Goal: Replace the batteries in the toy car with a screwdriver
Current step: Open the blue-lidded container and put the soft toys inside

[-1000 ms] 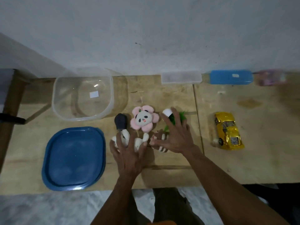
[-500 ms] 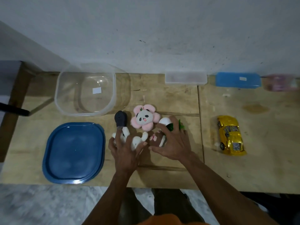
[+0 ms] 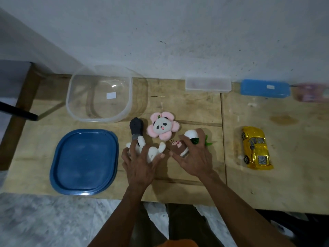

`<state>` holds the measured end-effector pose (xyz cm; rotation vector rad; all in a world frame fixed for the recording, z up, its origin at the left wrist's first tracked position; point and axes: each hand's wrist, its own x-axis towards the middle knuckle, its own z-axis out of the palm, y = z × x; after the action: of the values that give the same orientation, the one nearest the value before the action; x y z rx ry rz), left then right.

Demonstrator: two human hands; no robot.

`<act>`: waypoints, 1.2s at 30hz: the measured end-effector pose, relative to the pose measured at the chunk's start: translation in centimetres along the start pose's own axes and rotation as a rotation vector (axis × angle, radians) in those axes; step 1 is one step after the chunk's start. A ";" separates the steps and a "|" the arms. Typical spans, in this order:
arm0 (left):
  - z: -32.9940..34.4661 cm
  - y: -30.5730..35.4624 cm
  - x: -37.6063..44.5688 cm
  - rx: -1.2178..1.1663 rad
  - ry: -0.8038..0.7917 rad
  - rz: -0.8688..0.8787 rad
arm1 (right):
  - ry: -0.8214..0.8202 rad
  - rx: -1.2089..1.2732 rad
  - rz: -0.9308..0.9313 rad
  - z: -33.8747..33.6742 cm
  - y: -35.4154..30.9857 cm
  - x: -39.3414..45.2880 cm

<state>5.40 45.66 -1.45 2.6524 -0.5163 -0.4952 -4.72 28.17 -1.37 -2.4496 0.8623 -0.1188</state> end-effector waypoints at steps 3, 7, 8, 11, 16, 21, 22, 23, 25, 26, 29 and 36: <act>0.2 0.4 -0.1 0.014 -0.012 0.034 | -0.029 -0.004 0.044 0.3 -0.1 -0.1; 0.3 0.6 0.0 0.089 -0.011 0.078 | -0.047 -0.015 0.039 0.3 -0.1 0.1; 0.3 0.7 0.1 0.098 -0.009 0.079 | -0.033 -0.007 0.036 0.3 0.0 0.0; 0.6 0.6 0.6 0.067 -0.010 0.059 | 0.017 0.040 0.031 0.3 0.5 -0.1; 1.7 0.2 1.1 -0.094 0.080 0.099 | 0.099 0.152 0.035 0.1 1.0 -0.1; 0.5 0.6 0.5 -0.234 0.119 0.083 | 0.149 0.224 0.032 -0.3 0.5 -0.5; 0.1 0.7 0.4 -0.247 0.118 0.078 | 0.163 0.242 0.029 -0.5 0.2 -0.5; -0.2 0.7 0.3 -0.256 0.120 0.071 | 0.180 0.259 0.029 -0.7 -0.3 -0.4; -1.1 1.0 0.2 -0.261 0.159 0.074 | 0.216 0.294 0.024 -1.6 -1.5 -0.2; -1.8 1.1 0.3 -0.258 0.189 0.087 | 0.234 0.309 0.013 -2.2 -2.4 0.1; -4.6 1.4 1.4 -0.242 0.286 0.145 | 0.277 0.351 -0.051 -3.7 -5.4 1.8; -13.7 -1.1 8.1 -0.341 0.469 0.134 | 0.261 0.373 -0.135 -3.2 -14.9 8.6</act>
<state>18.33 47.35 7.71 2.2780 -0.4144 0.0798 9.63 31.22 8.25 -2.1634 0.7049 -0.6045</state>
